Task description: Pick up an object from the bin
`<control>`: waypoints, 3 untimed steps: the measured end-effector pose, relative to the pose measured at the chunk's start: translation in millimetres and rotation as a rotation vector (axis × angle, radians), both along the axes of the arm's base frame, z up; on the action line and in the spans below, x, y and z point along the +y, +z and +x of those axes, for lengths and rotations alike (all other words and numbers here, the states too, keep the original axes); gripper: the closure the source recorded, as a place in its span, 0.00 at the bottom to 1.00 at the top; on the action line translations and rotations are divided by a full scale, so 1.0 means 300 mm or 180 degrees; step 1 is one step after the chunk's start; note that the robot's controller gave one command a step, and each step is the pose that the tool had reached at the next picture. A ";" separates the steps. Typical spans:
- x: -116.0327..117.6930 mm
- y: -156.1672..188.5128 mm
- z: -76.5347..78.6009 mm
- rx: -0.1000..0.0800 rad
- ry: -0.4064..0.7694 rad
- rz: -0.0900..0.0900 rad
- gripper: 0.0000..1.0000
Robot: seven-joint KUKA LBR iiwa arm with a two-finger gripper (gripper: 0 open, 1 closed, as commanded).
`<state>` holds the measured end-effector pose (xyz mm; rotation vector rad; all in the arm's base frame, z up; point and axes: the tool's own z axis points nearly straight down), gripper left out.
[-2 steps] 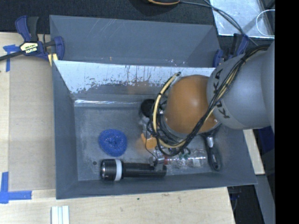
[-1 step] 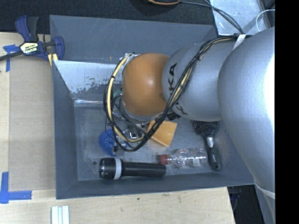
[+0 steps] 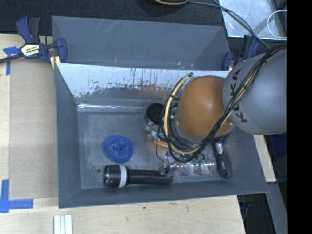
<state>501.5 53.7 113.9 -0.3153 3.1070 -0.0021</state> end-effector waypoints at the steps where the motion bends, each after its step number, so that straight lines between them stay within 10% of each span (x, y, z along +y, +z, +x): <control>1: 0.312 -0.147 0.192 0.0014 -0.1191 0.0051 0.00; 2: -0.253 -0.145 0.020 -0.0010 -0.0002 0.0001 1.00; 3: -0.266 -0.145 0.014 -0.0005 -0.0022 -0.0012 1.00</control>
Offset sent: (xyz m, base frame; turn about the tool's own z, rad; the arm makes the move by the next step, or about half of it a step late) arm 0.0041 -0.0753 -0.0439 0.0008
